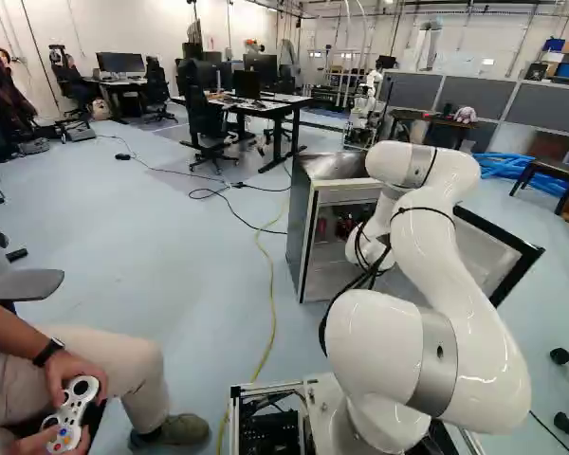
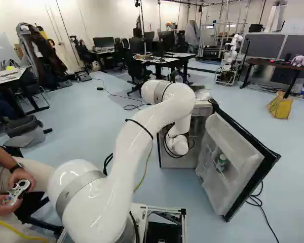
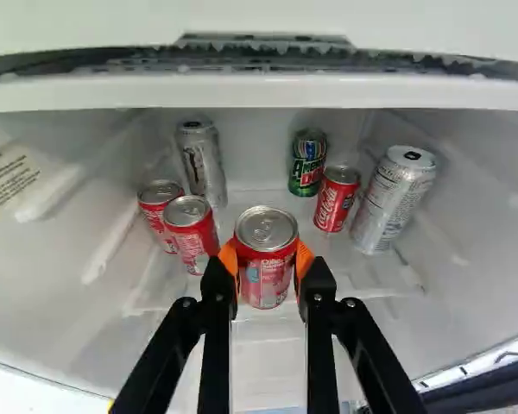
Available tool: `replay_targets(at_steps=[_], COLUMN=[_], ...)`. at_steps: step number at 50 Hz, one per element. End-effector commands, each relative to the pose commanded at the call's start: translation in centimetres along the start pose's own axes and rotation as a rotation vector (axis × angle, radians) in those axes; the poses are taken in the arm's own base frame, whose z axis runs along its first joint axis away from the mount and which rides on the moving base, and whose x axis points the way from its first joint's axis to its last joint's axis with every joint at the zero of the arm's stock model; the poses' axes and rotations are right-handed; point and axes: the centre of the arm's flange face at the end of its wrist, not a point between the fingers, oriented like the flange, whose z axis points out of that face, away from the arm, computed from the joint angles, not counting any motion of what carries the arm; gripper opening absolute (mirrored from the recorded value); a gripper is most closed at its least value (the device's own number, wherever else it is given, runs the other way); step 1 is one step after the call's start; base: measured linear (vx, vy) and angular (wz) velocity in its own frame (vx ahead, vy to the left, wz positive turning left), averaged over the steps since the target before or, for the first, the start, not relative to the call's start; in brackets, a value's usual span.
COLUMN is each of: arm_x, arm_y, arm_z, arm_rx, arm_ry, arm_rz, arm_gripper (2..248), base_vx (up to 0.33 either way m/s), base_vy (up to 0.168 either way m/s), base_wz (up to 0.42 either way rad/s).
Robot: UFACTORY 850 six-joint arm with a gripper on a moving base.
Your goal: Grab a drink from the fridge
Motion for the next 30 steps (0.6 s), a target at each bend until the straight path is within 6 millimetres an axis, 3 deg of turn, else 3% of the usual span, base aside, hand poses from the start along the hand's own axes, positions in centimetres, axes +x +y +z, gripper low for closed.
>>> replay_targets(at_steps=[30], arm_x=[3.2], arm_y=[-0.4], arm_z=[-6.4], arm_rx=[-0.024], arm_ry=[-0.033], arm_rz=[0.028], arm_gripper=[85], base_vx=[0.000], base_vy=[0.000], base_wz=[0.000])
